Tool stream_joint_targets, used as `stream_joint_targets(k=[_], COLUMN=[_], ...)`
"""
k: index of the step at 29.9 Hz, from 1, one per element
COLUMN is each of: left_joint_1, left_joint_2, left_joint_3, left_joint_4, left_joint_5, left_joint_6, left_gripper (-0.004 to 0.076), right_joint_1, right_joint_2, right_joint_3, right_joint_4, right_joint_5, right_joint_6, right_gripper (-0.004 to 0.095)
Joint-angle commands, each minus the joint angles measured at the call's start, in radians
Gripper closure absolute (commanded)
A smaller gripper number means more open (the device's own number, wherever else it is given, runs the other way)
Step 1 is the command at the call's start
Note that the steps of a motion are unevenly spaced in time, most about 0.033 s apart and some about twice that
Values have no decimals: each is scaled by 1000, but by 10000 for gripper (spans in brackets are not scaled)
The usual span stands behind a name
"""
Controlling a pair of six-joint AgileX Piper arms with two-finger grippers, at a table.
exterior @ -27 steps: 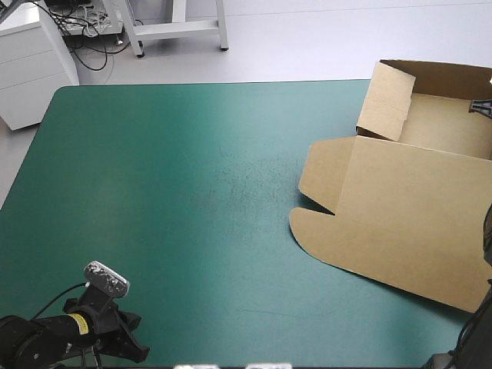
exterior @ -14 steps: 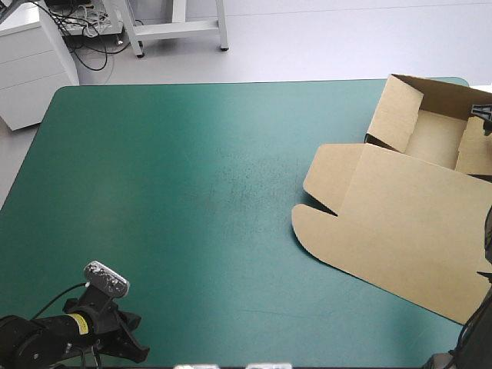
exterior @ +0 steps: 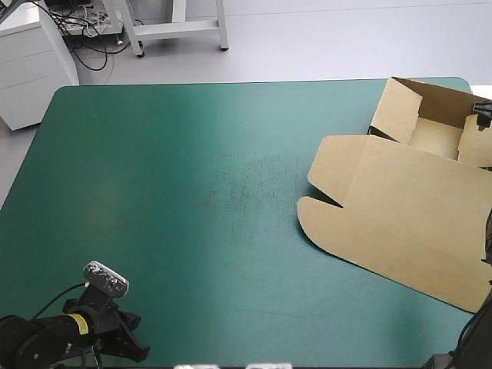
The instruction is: Fold the box
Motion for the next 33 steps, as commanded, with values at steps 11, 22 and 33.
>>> stream_joint_targets(k=[11,22,33], left_joint_1=[-4,-4,-4], left_joint_2=[4,4,4], left_joint_3=[-23,-23,-23], left_joint_4=[2,5,5], left_joint_5=[-35,-35,-35], left_joint_6=[-7,-7,-7], left_gripper=[756,756,756], right_joint_1=[22,251,530], right_joint_2=[-287,-633,-1014], right_joint_3=[82,673,1274], right_joint_4=[367,359,403], right_joint_5=[3,-40,-320], right_joint_6=[-95,-252,-299], right_gripper=[926,930,930])
